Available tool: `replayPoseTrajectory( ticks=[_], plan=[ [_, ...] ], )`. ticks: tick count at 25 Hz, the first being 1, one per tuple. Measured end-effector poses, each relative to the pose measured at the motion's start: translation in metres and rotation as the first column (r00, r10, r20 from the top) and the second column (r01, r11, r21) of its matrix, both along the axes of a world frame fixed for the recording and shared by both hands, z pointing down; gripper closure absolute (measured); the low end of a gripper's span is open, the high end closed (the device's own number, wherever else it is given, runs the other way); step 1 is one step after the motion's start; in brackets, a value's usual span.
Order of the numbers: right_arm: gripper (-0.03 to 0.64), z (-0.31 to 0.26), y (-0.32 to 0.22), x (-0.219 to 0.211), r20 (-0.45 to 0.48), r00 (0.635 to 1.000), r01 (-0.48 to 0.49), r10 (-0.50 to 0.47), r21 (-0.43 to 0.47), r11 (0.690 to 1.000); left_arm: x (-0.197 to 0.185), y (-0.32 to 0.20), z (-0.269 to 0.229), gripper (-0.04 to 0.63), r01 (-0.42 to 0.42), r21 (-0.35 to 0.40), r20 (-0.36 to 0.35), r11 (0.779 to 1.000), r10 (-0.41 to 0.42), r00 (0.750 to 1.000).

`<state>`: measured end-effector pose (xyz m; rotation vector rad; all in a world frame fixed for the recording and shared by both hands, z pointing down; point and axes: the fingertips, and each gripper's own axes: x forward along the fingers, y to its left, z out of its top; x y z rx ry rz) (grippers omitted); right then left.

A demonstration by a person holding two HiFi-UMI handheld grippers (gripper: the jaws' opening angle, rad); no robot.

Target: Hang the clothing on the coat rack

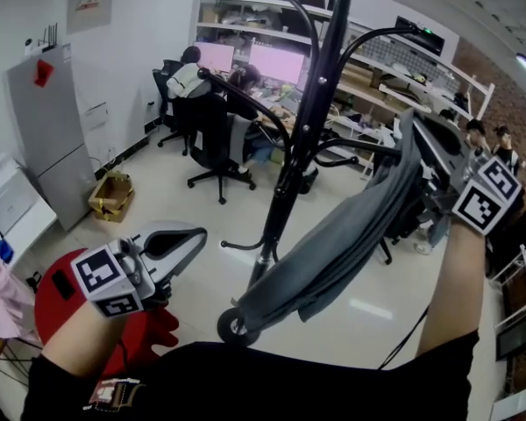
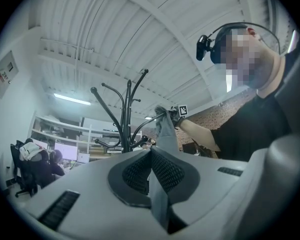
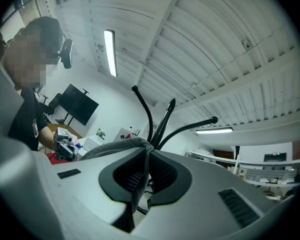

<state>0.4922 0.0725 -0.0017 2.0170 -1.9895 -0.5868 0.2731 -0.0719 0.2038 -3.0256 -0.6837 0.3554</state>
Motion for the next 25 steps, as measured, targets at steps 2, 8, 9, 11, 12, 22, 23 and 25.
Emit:
replayPoseTrajectory(
  ticks=[2, 8, 9, 11, 12, 22, 23, 25],
  plan=[
    [0.592, 0.007, 0.008, 0.005, 0.027, 1.0, 0.007, -0.007, -0.003, 1.0, 0.002, -0.003, 0.006, 0.603, 0.01, 0.0, 0.016, 1.0, -0.01, 1.0],
    [0.592, 0.021, 0.02, -0.007, 0.028, 0.999, 0.031, -0.03, -0.022, 0.999, 0.006, -0.007, 0.016, 0.603, 0.015, -0.014, 0.04, 1.0, -0.014, 0.999],
    [0.592, 0.022, 0.021, -0.009, 0.02, 0.999, 0.029, -0.028, -0.024, 0.999, 0.007, -0.007, 0.017, 0.603, 0.013, -0.016, 0.04, 1.0, -0.012, 0.999],
    [0.592, 0.022, 0.023, -0.012, 0.006, 1.0, 0.025, -0.025, -0.028, 0.999, 0.007, -0.005, 0.019, 0.603, 0.009, -0.02, 0.042, 1.0, -0.009, 0.999],
    [0.592, 0.023, 0.024, -0.013, -0.004, 1.0, 0.019, -0.02, -0.032, 0.999, 0.006, -0.005, 0.02, 0.603, 0.008, -0.021, 0.043, 1.0, -0.007, 0.999],
    [0.591, 0.041, 0.032, -0.011, -0.079, 0.996, -0.047, 0.04, -0.086, 0.995, 0.003, 0.0, 0.027, 0.603, 0.01, -0.04, 0.057, 0.999, -0.008, 0.998],
    [0.591, 0.045, 0.028, -0.011, -0.089, 0.995, -0.054, 0.045, -0.103, 0.993, 0.003, 0.0, 0.028, 0.603, 0.011, -0.041, 0.057, 0.999, -0.008, 0.998],
    [0.591, 0.05, 0.023, -0.013, -0.068, 0.997, -0.037, 0.03, -0.101, 0.994, 0.001, 0.0, 0.029, 0.603, 0.012, -0.043, 0.055, 0.999, -0.009, 0.998]
  ],
)
